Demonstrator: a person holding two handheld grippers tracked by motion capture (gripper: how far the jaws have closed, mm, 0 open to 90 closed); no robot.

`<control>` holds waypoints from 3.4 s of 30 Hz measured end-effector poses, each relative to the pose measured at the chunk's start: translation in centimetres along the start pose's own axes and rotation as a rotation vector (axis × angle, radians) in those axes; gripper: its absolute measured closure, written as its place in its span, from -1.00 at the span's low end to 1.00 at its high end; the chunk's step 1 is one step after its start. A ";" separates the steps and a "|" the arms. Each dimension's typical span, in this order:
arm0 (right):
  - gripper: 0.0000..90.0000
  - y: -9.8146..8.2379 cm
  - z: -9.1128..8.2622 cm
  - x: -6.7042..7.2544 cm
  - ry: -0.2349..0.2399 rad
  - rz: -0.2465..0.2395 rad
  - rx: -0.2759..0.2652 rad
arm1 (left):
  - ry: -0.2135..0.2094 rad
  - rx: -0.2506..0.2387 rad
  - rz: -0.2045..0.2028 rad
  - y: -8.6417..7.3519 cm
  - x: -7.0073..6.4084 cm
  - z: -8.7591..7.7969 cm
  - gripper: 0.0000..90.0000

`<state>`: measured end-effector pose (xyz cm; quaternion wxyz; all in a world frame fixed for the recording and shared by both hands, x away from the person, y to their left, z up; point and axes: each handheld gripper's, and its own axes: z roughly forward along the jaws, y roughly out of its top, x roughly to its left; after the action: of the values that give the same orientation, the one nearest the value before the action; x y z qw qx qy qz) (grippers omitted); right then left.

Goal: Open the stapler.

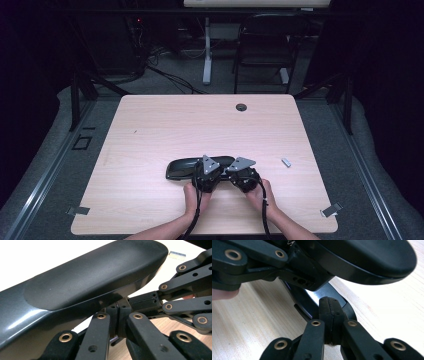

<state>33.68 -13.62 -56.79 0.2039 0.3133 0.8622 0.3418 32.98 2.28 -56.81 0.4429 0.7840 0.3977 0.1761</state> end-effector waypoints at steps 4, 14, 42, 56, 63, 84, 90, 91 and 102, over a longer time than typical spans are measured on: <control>1.00 0.0 0.0 -0.1 0.002 0.003 0.004 | -0.002 -0.002 0.017 0.1 -0.2 -0.2 1.00; 1.00 0.0 0.0 0.2 0.005 -0.008 0.003 | -0.001 -0.013 0.009 0.0 -0.3 -0.2 1.00; 1.00 0.0 0.1 -0.2 0.029 0.054 -0.009 | -0.032 -0.005 -0.009 0.3 -0.1 0.6 1.00; 1.00 -0.1 0.1 -0.4 0.038 0.069 -0.010 | -0.030 0.004 -0.031 0.5 -0.2 0.6 1.00; 1.00 -0.2 0.1 -0.5 0.046 0.075 -0.014 | -0.036 -0.002 -0.046 0.5 -0.1 0.6 1.00; 1.00 -0.1 0.1 -0.5 0.043 0.079 -0.013 | -0.043 -0.166 0.022 3.6 -0.2 -2.5 1.00; 1.00 -0.1 0.1 -0.6 0.052 0.078 -0.009 | -0.040 -0.165 0.009 3.7 0.3 -2.9 1.00; 1.00 -0.1 0.1 -0.7 0.057 0.080 -0.010 | -0.037 -0.166 0.006 3.7 0.4 -3.0 1.00; 1.00 -0.1 0.2 -0.8 0.062 0.077 -0.018 | -0.040 -0.164 -0.010 4.1 1.2 -3.9 1.00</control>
<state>34.30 -14.13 -56.84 0.1663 0.3338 0.8524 0.3665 33.18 4.17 -51.31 0.5141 0.7466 0.3769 0.1902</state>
